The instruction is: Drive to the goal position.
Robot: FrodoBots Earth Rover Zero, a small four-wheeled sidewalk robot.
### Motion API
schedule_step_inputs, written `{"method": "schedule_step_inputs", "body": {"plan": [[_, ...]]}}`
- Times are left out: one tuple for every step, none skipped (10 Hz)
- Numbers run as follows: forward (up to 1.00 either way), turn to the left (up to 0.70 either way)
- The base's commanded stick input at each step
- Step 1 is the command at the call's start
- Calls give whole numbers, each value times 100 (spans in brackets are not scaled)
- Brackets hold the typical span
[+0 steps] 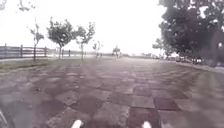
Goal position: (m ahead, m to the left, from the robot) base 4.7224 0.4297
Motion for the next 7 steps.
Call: {"method": "schedule_step_inputs", "body": {"plan": [[85, 0], [85, 0], [85, 0], [85, 0], [85, 0], [85, 0], [85, 0]]}}
